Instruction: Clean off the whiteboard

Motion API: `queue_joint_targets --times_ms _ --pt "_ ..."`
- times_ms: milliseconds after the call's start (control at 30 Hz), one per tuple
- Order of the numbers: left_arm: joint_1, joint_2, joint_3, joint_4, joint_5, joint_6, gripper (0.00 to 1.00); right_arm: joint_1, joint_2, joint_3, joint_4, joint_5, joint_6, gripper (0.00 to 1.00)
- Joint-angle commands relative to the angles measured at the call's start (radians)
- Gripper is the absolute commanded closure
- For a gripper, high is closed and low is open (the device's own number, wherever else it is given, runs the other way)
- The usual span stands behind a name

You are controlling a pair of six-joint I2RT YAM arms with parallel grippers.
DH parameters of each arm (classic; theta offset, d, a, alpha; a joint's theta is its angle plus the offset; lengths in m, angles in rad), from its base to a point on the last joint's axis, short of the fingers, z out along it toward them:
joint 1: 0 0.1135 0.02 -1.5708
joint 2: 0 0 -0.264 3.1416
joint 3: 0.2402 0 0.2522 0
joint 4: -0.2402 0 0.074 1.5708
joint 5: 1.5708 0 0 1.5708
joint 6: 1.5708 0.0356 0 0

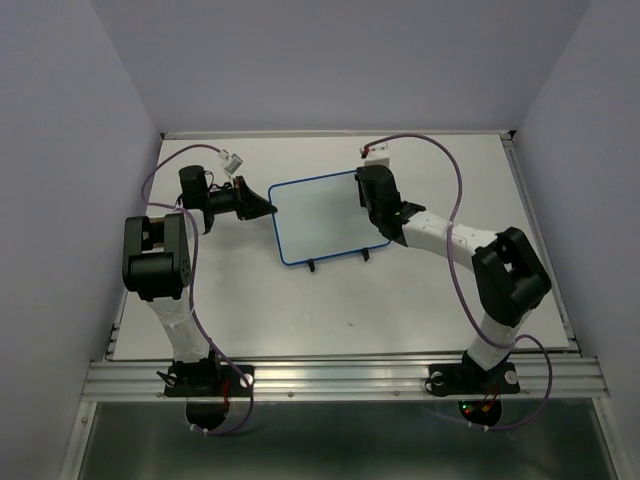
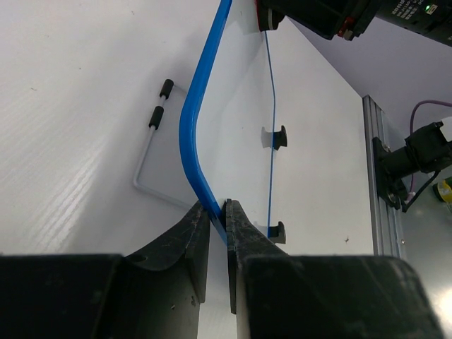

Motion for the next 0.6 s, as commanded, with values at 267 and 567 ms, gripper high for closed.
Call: queue_joint_targets --times_ms 267,567 --pt "-0.008 -0.004 0.027 0.025 0.002 0.094 1.00 0.243 0.142 0.129 0.054 -0.148 -0.083 0.99" --pt "-0.008 -0.001 0.030 0.025 0.001 0.093 1.00 0.313 0.214 0.205 0.070 -0.231 -0.121 0.99"
